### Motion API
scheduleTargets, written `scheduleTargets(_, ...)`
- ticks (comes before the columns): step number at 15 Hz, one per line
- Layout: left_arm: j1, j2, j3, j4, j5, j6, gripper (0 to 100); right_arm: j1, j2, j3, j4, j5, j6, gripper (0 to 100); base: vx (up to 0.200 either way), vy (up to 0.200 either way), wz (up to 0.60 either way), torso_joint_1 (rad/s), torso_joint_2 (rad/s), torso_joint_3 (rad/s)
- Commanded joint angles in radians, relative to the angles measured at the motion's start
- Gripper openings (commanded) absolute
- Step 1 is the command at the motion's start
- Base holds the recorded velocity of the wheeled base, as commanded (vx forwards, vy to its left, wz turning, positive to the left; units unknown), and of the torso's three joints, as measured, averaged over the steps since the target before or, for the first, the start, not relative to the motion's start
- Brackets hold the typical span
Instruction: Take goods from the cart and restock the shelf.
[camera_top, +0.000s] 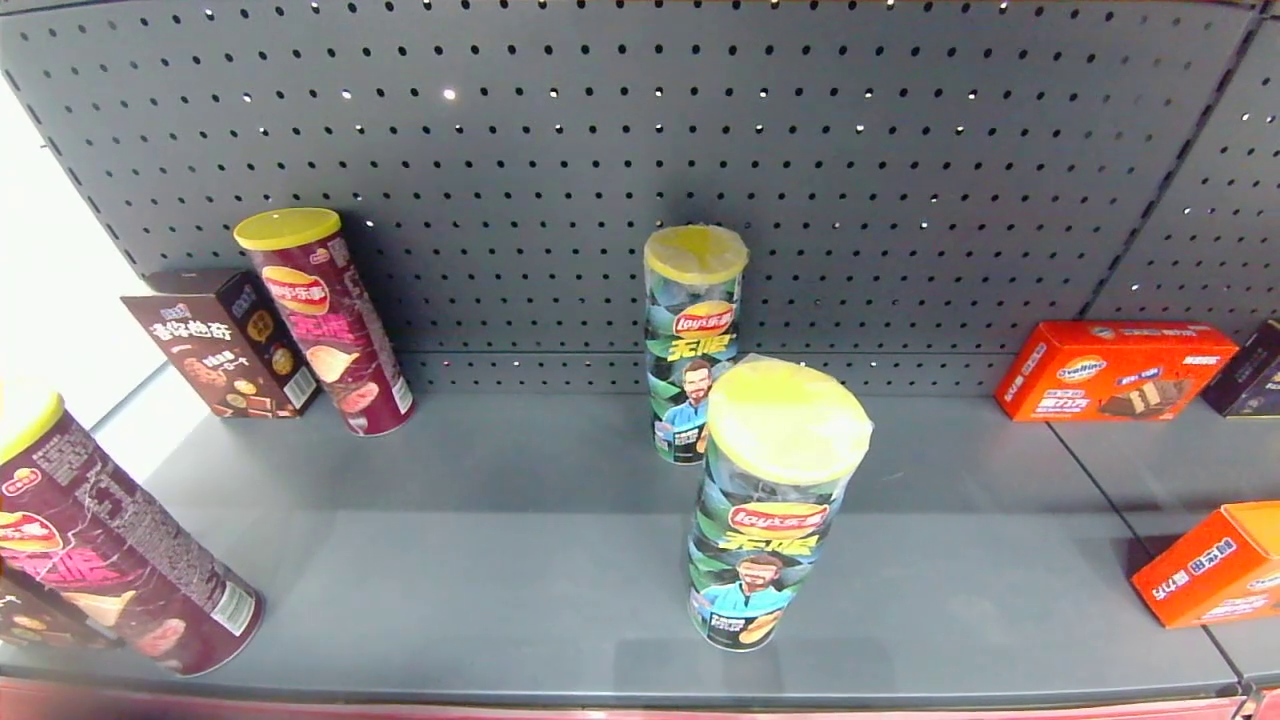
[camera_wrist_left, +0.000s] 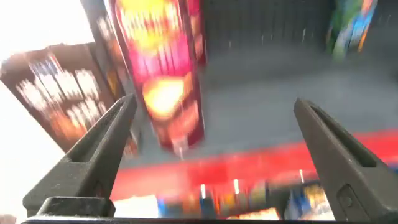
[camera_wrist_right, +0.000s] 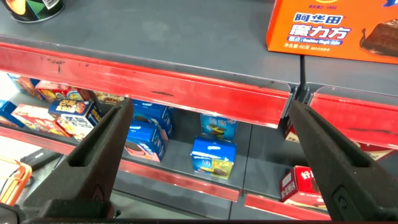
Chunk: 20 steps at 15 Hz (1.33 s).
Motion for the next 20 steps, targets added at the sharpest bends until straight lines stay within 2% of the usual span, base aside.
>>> scheduleTargets(1,-0.016,-0.025,0.009,0.086,0.000,0.003,100,0.000,0.002,0.000,0.000,0.000,0.000,100,0.000,0.000,0.00,0.000,0.00,0.000)
scheduleTargets(2,-0.036,-0.029,0.009,0.099,0.000,0.001,100,0.002,0.002,0.000,0.000,0.000,0.000,100,0.000,0.000,0.00,0.000,0.00,0.000)
scheduleTargets(3,-0.099,-0.097,0.007,0.240,0.000,-0.005,100,0.002,0.002,0.000,0.000,0.000,0.000,100,0.000,0.000,0.00,0.000,0.00,0.000)
scheduleTargets(4,-0.080,-0.105,0.009,0.225,0.005,-0.019,100,0.002,0.002,0.000,0.000,0.000,0.000,100,0.000,0.000,0.00,0.000,0.00,0.000)
scheduleTargets(5,-0.087,-0.106,0.009,0.221,0.005,-0.054,100,0.000,0.002,0.000,0.000,0.000,0.000,100,0.000,0.000,0.00,0.000,0.00,0.000)
scheduleTargets(9,-0.090,-0.106,0.009,0.223,0.002,-0.060,100,0.000,0.002,0.000,0.000,0.000,0.001,100,0.000,0.000,0.00,0.000,0.00,0.000)
scheduleTargets(11,-0.090,-0.106,0.009,0.221,0.002,-0.076,100,0.000,0.002,0.000,0.000,0.000,0.000,100,0.000,0.000,0.00,0.000,0.00,0.000)
scheduleTargets(12,-0.090,-0.108,0.009,0.221,-0.015,-0.076,100,0.000,0.002,0.000,0.000,0.000,0.000,100,0.000,0.000,0.00,0.000,0.00,0.000)
scheduleTargets(14,-0.090,-0.108,0.009,0.220,-0.061,-0.046,100,0.002,0.002,0.000,0.000,0.000,0.000,100,0.000,0.000,0.00,0.000,0.00,0.000)
scheduleTargets(15,-0.090,-0.108,0.009,0.221,-0.050,-0.051,100,0.000,0.002,0.000,0.000,0.000,0.000,100,0.000,0.000,0.00,0.000,0.00,0.000)
scheduleTargets(17,-0.090,-0.106,0.009,0.223,0.028,-0.054,100,0.000,0.002,0.000,0.000,0.000,0.000,100,0.000,0.000,0.00,0.000,0.00,0.000)
scheduleTargets(18,-0.090,-0.108,0.009,0.263,0.152,-0.030,100,0.000,0.002,0.000,0.000,0.000,0.000,100,0.000,0.000,0.00,0.000,0.00,0.000)
scheduleTargets(19,-0.090,-0.106,0.001,0.321,0.232,-0.028,100,0.000,0.002,0.000,0.000,0.000,0.000,100,0.000,0.000,0.00,0.000,0.00,0.000)
scheduleTargets(20,-0.090,-0.106,-0.002,0.314,0.235,-0.033,100,0.002,0.002,0.000,0.000,0.000,0.000,100,0.000,0.000,0.00,0.000,0.00,0.000)
